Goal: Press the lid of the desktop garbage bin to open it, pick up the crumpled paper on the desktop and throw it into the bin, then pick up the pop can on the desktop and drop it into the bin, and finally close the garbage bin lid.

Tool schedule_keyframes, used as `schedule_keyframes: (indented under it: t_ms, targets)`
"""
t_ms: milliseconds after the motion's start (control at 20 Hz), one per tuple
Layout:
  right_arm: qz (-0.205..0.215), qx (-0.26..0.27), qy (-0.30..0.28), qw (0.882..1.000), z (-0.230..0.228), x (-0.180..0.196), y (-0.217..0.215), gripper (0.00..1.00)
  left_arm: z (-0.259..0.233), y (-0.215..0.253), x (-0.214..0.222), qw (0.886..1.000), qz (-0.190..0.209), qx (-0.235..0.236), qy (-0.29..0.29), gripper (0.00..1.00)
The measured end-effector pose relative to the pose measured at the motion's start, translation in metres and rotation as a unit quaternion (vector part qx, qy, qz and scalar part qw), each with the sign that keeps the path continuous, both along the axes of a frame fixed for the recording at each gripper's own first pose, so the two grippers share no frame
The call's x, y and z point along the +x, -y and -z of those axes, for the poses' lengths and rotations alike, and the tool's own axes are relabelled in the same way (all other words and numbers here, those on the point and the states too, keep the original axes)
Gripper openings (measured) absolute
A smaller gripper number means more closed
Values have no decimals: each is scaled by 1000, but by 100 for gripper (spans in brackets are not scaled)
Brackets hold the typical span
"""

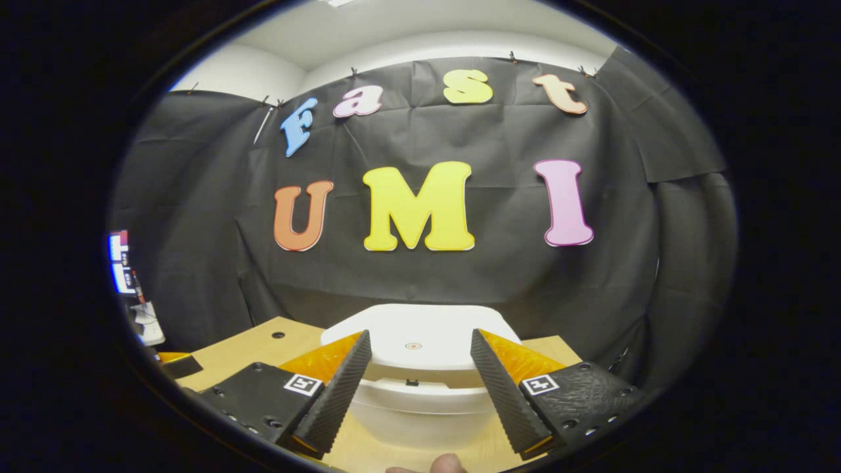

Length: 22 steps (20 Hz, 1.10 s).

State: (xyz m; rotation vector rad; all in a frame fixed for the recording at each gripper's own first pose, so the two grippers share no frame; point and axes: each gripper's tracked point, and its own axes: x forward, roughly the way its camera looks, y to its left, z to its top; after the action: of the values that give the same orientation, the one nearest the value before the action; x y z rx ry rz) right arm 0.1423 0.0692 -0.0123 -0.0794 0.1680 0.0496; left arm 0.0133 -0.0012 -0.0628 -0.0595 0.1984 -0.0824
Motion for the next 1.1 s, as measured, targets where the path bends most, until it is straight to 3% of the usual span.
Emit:
schedule_keyframes:
  t_ms: [600,850,1100]
  targets:
    - [-1,2,-10,1000,18,4,5,95,14,8,-5,1000,-4,-16,-18,98]
    - [0,25,-12,1000,23,6,8,96,14,8,-4,1000,-3,-12,-19,98]
    - [0,-18,-19,1000,32,5,9,98,13,7,-5,1000,-5,-10,-17,98]
